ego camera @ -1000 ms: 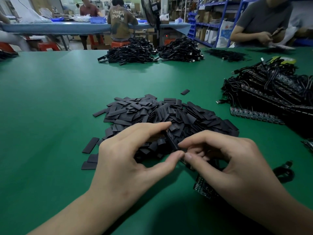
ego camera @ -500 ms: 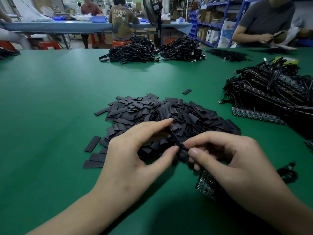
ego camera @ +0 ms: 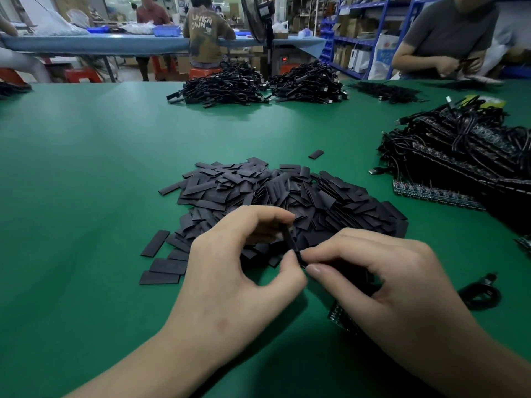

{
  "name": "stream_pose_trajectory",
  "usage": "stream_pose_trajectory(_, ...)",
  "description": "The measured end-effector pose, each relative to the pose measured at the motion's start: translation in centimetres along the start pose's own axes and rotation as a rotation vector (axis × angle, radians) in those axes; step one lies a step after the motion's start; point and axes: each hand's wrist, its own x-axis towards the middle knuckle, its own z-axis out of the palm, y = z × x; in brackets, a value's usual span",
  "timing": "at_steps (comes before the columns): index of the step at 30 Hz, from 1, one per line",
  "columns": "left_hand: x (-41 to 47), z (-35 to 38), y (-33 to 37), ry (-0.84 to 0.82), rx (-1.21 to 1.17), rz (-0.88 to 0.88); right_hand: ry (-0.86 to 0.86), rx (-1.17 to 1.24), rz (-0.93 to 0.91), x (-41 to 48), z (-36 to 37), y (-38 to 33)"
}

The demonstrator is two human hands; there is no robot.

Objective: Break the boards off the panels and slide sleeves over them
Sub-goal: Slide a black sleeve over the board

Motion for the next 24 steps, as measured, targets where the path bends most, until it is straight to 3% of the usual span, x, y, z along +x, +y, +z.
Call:
stream_pose_trajectory(8, 0.0, -0.1, -0.1, -0.071, -0.005, -0.008, 0.057, 0.123, 0.134, -0.1, -0.2, 0.3)
stream_pose_trajectory(12, 0.2, -0.2, -0.5, -0.020, -0.041, -0.044, 0.038, 0.162, 0.174, -0.1, -0.1, 0.3)
stream_pose_trajectory(20, 1.1, -1.0, -0.3, 0.086, -0.091, -0.070, -0.103, -0.131, 0.149, 0.5, -1.3, 0.7)
stream_pose_trajectory(24, 1.5, -1.4, 0.0, 0.126, -0.076, -0.039, -0.170, -0.147, 0.115, 0.6, -1.7, 0.6)
